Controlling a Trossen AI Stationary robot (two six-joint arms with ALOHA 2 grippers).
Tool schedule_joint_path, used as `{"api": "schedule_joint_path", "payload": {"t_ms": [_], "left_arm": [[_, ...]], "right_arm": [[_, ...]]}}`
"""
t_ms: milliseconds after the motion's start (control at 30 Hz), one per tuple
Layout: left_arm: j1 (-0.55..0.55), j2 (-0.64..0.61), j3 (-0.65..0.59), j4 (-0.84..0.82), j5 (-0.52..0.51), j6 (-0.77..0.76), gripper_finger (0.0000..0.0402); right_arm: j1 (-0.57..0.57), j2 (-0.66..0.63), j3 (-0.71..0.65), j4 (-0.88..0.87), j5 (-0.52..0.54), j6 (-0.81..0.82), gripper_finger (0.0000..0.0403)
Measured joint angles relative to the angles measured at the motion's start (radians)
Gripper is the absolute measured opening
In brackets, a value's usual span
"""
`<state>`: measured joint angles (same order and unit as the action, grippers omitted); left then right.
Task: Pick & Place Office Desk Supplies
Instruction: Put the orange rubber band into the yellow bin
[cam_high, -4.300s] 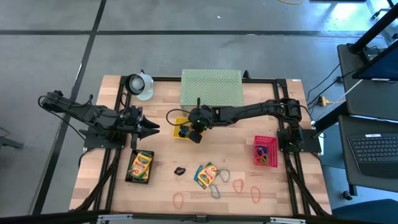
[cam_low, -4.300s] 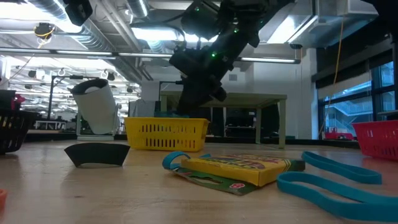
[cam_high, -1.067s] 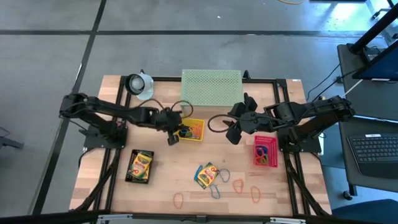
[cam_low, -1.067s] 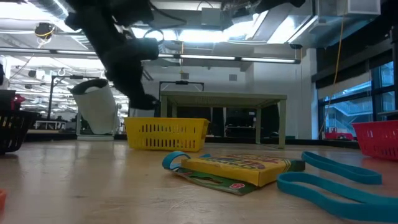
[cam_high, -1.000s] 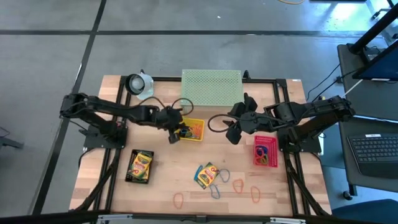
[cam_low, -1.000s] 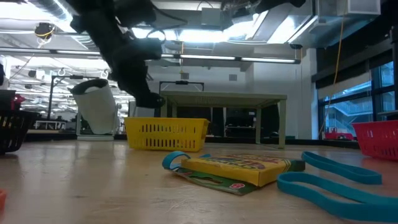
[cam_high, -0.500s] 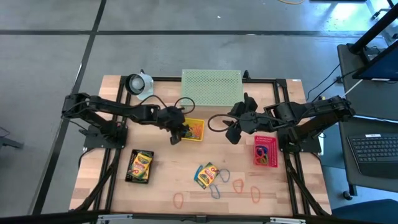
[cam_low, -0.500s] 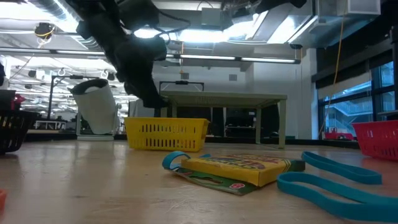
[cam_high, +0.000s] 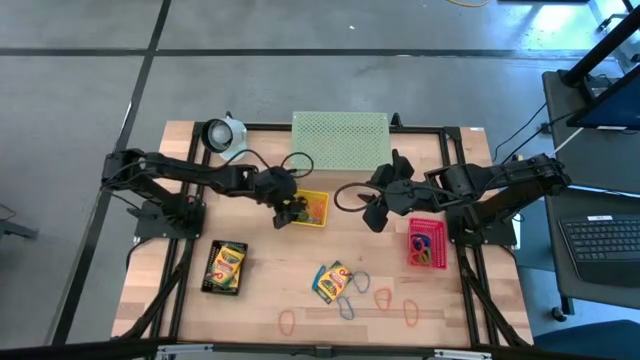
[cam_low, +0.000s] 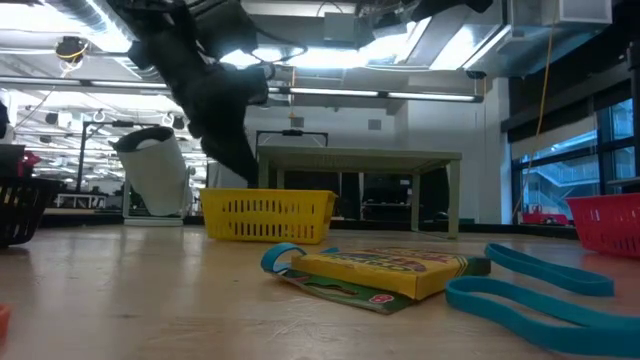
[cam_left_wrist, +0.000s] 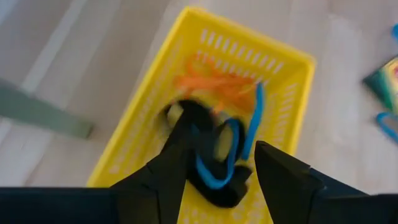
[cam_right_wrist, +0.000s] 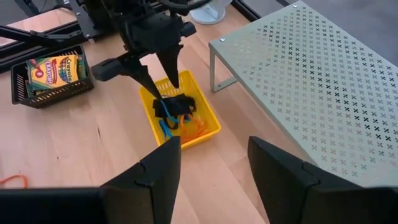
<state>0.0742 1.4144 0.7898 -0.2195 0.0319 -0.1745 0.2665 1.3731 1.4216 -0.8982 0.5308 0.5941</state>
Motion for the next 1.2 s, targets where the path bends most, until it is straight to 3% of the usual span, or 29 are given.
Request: {"api": "schedule_joint_path", "payload": {"t_ms": [167,267,367,533,733,867,1033,1200], "left_arm": [[0.0,-0.016,0.001,0.048,0.012,-0.042,0.0185],[-0.008,-0.033,0.001,0.073,0.171,-0.11,0.0185],[-0.107,-0.044,0.012,0.073,0.293,-0.206,0.0181],[-0.389,-0.036,0.033,0.03,0.273,-0.156,0.0166],[-0.601,0.012,0.067,0.041,0.072,-0.154,0.0152],[-0.661,0.124,0.104,0.042,0.019,-0.141,0.0149],[-0.686,0.3,0.201,0.012,0.09,-0.032,0.0148],[-0.691,0.398,0.349,-0.037,0.106,0.103,0.0148]], "right_arm": [[0.0,0.0,0.0,0.0,-0.018,0.0,0.019],[0.002,0.0,0.0,-0.002,-0.029,0.001,0.019],[0.012,0.0,0.0,-0.008,-0.03,0.001,0.019],[0.02,0.0,0.0,-0.021,-0.026,0.001,0.019],[0.02,0.0,0.0,-0.036,-0.025,-0.004,0.019],[0.02,0.0,0.0,-0.033,-0.023,-0.007,0.019],[0.02,0.0,0.0,-0.03,-0.028,-0.002,0.019],[0.02,0.0,0.0,-0.03,-0.052,0.002,0.019]]}}
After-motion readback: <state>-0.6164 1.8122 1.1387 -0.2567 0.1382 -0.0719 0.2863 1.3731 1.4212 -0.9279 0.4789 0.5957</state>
